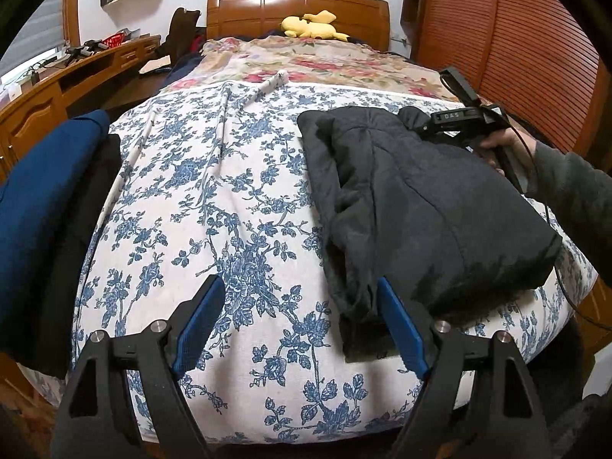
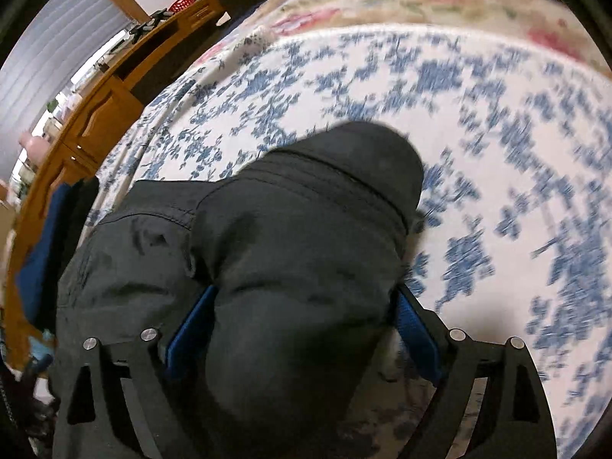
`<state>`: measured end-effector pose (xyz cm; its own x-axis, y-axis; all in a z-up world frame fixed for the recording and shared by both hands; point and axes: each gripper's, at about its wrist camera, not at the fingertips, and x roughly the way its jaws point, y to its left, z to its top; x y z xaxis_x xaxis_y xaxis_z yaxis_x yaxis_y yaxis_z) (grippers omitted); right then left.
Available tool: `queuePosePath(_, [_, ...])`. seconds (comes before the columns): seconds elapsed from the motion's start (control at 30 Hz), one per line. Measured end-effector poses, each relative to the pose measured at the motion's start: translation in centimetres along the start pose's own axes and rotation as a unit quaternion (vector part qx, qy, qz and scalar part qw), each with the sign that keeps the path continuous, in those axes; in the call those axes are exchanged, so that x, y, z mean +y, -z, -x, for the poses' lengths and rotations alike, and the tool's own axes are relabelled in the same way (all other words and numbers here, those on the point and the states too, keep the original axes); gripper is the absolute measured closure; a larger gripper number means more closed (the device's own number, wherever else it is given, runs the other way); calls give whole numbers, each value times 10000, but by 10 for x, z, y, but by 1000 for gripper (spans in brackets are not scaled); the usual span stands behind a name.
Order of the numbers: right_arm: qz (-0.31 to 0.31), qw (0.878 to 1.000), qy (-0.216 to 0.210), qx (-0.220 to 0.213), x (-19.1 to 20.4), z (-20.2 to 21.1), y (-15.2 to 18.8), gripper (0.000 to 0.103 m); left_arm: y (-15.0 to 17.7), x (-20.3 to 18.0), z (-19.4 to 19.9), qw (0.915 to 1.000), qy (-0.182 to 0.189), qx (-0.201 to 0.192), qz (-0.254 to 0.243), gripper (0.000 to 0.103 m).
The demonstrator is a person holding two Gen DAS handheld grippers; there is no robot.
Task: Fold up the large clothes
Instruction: 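Grasp the folded jacket bundle with the right tool, then grasp the jacket bundle with the left tool while the right tool holds it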
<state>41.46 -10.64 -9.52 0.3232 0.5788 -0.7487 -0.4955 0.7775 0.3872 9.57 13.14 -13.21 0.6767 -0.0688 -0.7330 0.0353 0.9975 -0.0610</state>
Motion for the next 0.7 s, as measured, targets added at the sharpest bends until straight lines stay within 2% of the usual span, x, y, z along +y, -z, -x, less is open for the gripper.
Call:
queuePosePath(0.07, [85, 10000, 3, -39, 3, 1, 3, 33, 0, 0, 0, 10000, -3, 2, 6, 21])
queuePosePath(0.2, [196, 9996, 84, -208, 2, 14, 9, 63, 3, -3, -2, 10000, 40, 25, 30, 21])
queuePosePath(0.33, [351, 9971, 480, -484, 10, 34, 30, 66, 7, -7, -7, 9999, -10, 116, -27, 21])
queuePosePath(0.57, [198, 9952, 737, -608, -1, 79, 80, 67, 6, -6, -21, 9996, 148, 220, 127, 21])
queuePosePath(0.63, [138, 9944, 817, -651, -5, 93, 93, 67, 4, -5, -26, 9994, 216, 231, 153, 26])
queuePosePath(0.7, [36, 9939, 863, -683, -10, 102, 103, 67, 1, -6, -30, 9992, 282, 243, 172, 37])
